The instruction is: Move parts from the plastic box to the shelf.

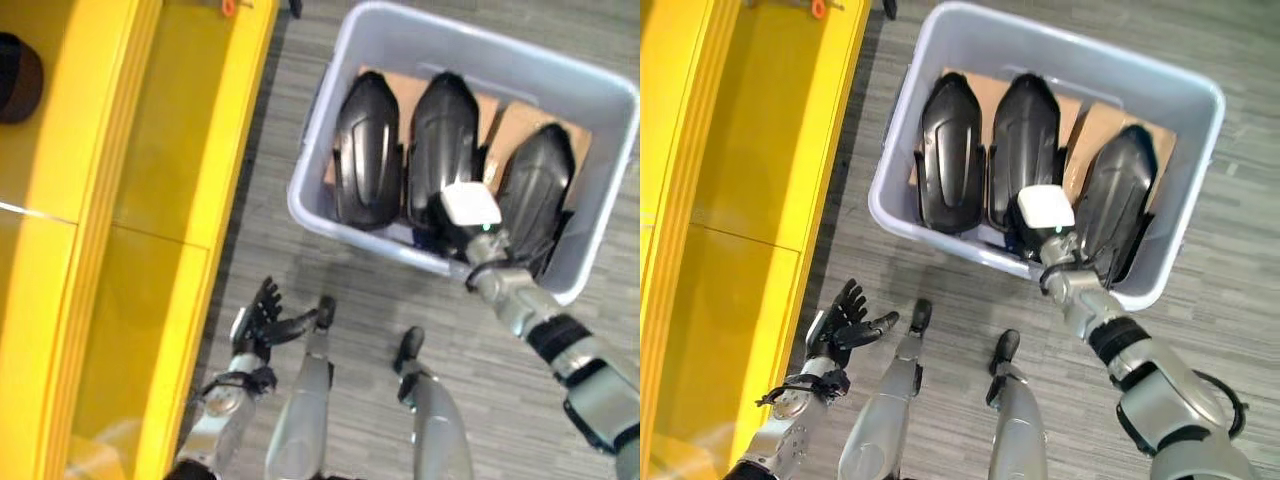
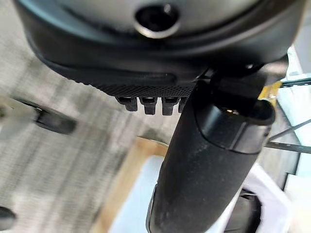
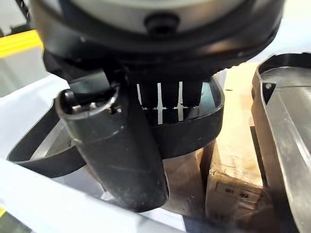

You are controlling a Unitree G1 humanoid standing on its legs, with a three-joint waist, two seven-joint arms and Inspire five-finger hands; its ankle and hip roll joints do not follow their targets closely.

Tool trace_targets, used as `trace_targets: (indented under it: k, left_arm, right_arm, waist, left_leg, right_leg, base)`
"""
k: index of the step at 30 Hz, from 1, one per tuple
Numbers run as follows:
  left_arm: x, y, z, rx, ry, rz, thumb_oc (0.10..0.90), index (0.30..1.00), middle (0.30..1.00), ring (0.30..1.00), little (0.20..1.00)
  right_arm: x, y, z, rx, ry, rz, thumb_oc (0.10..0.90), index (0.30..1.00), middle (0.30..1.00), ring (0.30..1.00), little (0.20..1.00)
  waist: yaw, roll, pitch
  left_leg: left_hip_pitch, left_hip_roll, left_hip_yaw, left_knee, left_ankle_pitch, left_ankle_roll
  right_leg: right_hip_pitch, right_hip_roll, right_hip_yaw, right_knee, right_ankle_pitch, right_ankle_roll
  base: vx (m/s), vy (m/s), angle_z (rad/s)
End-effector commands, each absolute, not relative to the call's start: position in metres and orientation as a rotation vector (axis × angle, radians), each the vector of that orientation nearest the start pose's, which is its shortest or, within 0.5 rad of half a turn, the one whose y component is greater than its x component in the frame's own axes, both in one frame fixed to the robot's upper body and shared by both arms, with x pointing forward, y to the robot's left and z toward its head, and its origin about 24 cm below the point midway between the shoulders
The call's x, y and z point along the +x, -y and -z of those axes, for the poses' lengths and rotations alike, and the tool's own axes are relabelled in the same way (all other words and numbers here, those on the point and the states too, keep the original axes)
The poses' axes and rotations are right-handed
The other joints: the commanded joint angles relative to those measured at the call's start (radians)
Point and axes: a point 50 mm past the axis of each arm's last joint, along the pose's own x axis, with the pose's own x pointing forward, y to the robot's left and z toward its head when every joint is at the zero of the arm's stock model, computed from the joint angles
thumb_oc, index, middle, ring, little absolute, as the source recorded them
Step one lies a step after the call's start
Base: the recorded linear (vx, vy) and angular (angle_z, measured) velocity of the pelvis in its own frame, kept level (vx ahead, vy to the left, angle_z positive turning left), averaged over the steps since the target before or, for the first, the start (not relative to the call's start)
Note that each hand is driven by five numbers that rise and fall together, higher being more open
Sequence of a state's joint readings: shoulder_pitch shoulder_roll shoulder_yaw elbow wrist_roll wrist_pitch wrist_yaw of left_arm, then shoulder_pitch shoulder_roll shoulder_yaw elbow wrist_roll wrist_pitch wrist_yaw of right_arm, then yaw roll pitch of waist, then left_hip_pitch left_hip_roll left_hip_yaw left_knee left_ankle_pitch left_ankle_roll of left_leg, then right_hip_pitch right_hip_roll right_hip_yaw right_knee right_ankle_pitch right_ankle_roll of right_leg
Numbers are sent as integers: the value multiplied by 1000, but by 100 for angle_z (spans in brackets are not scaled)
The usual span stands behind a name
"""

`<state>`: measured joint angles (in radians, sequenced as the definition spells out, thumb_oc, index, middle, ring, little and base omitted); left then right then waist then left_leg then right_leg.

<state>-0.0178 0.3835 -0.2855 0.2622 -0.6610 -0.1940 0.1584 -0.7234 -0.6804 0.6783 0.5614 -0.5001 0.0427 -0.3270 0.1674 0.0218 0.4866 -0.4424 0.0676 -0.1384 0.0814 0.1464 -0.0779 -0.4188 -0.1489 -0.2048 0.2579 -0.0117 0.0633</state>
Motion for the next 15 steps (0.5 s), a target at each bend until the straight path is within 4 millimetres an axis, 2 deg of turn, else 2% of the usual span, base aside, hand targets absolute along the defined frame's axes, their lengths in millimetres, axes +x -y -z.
trace_targets:
  k: [1, 4, 5, 9, 13, 15]
  left_arm:
    - [244, -197, -16, -199, -78, -15, 900, 1000, 1000, 1000, 1000]
    - [240, -202, -13, -192, -92, -22, 900, 1000, 1000, 1000, 1000]
    - [237, -205, -11, -184, -104, -26, 900, 1000, 1000, 1000, 1000]
    - [233, -211, -7, -179, -125, -35, 900, 1000, 1000, 1000, 1000]
    - [219, -221, 4, -180, -178, -56, 900, 1000, 1000, 1000, 1000]
    - [217, -223, 5, -183, -184, -62, 900, 1000, 1000, 1000, 1000]
  right_arm:
    - [361, 192, -144, -1444, 407, -8, 400, 300, 300, 300, 300]
    - [355, 193, -154, -1447, 466, 3, 400, 300, 300, 300, 300]
    - [351, 194, -168, -1447, 522, 21, 400, 300, 300, 300, 300]
    - [346, 196, -181, -1448, 578, 43, 400, 300, 300, 300, 300]
    - [329, 197, -204, -1460, 690, 48, 400, 300, 300, 300, 300]
    - [328, 197, -207, -1470, 699, 50, 400, 300, 300, 300, 300]
  waist:
    - [-1, -32, -42]
    - [-3, -40, -79]
    - [-5, -47, -110]
    - [-11, -54, -147]
    - [-27, -75, -266]
    - [-29, -76, -283]
  left_leg:
    - [74, 5, 9, -20, -72, 23]
    - [126, 16, 9, -49, -77, 20]
    - [158, 22, 10, -75, -68, 18]
    - [197, 27, 12, -104, -62, 14]
    - [306, 52, 27, -169, -56, 0]
    - [318, 56, 28, -169, -60, -1]
  right_leg:
    - [0, -55, -1, -32, 52, 44]
    - [49, -52, -1, -58, 50, 48]
    - [82, -48, 0, -88, 57, 51]
    - [123, -42, -1, -121, 59, 57]
    - [236, -28, -1, -206, 70, 70]
    - [251, -26, -1, -218, 72, 72]
  base:
    - [53, 12, 1]
    - [67, 5, 0]
    - [74, -2, -6]
    - [77, 2, -3]
    - [130, -3, -3]
    - [88, 5, -1]
